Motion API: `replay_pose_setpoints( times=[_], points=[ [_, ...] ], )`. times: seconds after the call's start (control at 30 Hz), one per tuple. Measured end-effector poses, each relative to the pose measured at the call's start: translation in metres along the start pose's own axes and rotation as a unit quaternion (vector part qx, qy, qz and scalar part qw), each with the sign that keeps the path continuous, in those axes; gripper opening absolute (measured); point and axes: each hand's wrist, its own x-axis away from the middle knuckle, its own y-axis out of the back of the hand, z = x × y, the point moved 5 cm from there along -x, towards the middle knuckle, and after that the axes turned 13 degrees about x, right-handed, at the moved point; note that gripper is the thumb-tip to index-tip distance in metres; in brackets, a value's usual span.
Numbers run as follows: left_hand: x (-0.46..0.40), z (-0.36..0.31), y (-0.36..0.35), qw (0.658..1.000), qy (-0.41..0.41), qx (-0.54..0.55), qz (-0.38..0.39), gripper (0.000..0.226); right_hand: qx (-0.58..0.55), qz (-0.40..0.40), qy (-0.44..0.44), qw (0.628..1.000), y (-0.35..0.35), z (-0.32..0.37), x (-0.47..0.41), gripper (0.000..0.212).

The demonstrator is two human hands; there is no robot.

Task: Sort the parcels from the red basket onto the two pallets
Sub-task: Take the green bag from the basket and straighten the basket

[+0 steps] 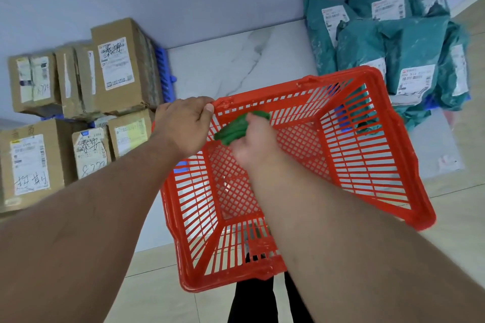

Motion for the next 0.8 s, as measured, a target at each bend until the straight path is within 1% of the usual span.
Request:
replay_pose_setpoints(
  times=[0.07, 0.13, 0.2, 0.27, 0.33, 0.4, 0.43, 0.47, 0.5, 0.57, 0.63, 0.7, 0.73, 0.8],
  points=[
    [0.001, 0.0, 0.0, 1.0, 0.003, -0.003, -0.002, 0.046, 0.052, 0.035, -0.028, 0.998, -0.014, -0.023, -0.015, 0.026],
    [0.002, 0.0, 0.0, 1.0, 0.004, 0.003, 0.0, 0.046, 0.081, 0.045, -0.041, 0.995, -0.013, -0.034, -0.029, 0.028],
    [0.002, 0.0, 0.001, 1.0, 0.005, 0.009, 0.001, 0.047, 0.059, 0.041, -0.032, 0.997, 0.001, -0.027, -0.032, 0.03],
    [0.002, 0.001, 0.001, 1.0, 0.006, 0.01, 0.002, 0.047, 0.028, -0.001, -0.003, 1.0, 0.028, -0.004, -0.032, 0.026],
    [0.002, 0.001, 0.0, 1.0, 0.005, 0.0, 0.001, 0.048, 0.007, -0.075, 0.048, 0.996, 0.062, 0.025, -0.04, 0.023],
    [0.002, 0.0, -0.001, 1.0, 0.005, -0.006, 0.001, 0.049, -0.065, -0.124, 0.059, 0.988, 0.078, 0.042, -0.047, 0.028],
    [0.002, -0.001, -0.002, 1.0, 0.006, -0.006, 0.001, 0.049, -0.077, -0.125, 0.053, 0.988, 0.076, 0.041, -0.053, 0.029],
    [0.002, -0.001, -0.002, 1.0, 0.009, -0.006, 0.003, 0.049, -0.06, -0.12, 0.041, 0.99, 0.068, 0.037, -0.053, 0.026],
    [0.003, -0.001, -0.002, 1.0, 0.011, -0.006, 0.005, 0.049, -0.034, -0.103, 0.028, 0.994, 0.059, 0.027, -0.052, 0.023],
    [0.003, -0.003, -0.002, 1.0, 0.015, -0.003, 0.005, 0.05, 0.022, -0.047, 0.0, 0.999, 0.039, 0.003, -0.047, 0.025],
    [0.002, -0.003, -0.002, 1.0, 0.017, -0.001, 0.009, 0.049, 0.082, 0.036, -0.022, 0.996, 0.024, -0.019, -0.03, 0.031],
    [0.0, -0.002, -0.002, 1.0, 0.011, 0.001, 0.011, 0.047, 0.131, 0.115, -0.029, 0.984, 0.017, -0.027, -0.009, 0.038],
    [0.0, -0.002, -0.001, 1.0, 0.007, 0.0, 0.011, 0.046, 0.149, 0.132, -0.023, 0.98, 0.02, -0.024, 0.004, 0.039],
    [-0.001, -0.001, 0.001, 1.0, 0.004, -0.002, 0.014, 0.045, 0.15, 0.138, -0.011, 0.979, 0.039, -0.01, 0.03, 0.038]
  ],
)
